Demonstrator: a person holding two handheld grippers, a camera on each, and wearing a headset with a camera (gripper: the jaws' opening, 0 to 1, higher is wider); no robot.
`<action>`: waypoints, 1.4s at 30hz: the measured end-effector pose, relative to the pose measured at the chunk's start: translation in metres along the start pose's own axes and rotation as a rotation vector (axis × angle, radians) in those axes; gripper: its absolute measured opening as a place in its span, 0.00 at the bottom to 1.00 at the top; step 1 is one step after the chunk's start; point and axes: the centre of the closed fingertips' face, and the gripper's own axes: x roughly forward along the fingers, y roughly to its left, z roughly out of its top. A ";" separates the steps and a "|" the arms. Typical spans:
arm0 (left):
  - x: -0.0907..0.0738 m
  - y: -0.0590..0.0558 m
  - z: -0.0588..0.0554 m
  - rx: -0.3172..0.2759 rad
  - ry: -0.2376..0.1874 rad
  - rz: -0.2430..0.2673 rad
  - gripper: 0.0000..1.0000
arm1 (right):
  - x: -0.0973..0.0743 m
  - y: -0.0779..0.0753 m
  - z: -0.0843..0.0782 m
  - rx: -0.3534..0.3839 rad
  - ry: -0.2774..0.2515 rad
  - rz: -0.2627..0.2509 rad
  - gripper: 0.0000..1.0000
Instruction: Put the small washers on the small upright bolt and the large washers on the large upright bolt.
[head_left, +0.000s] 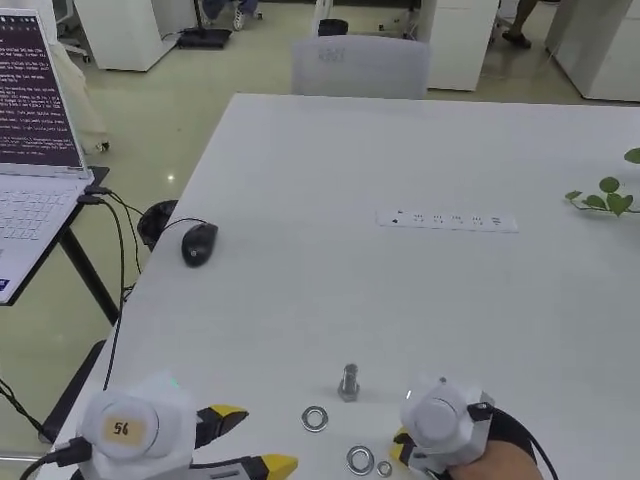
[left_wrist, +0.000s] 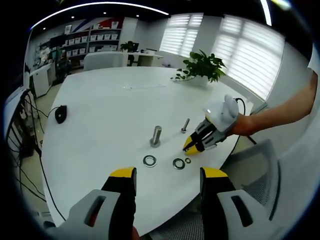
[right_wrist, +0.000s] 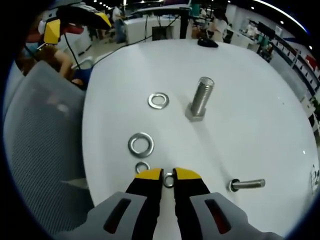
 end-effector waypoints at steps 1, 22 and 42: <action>0.000 0.000 0.001 0.000 -0.001 0.001 0.50 | 0.000 0.000 0.000 0.001 0.000 0.001 0.10; 0.001 -0.004 0.004 -0.001 -0.026 0.003 0.50 | -0.010 0.001 -0.012 0.059 -0.023 0.067 0.19; 0.001 -0.007 0.005 0.008 -0.026 -0.003 0.49 | -0.008 0.000 -0.016 -0.195 0.123 0.088 0.03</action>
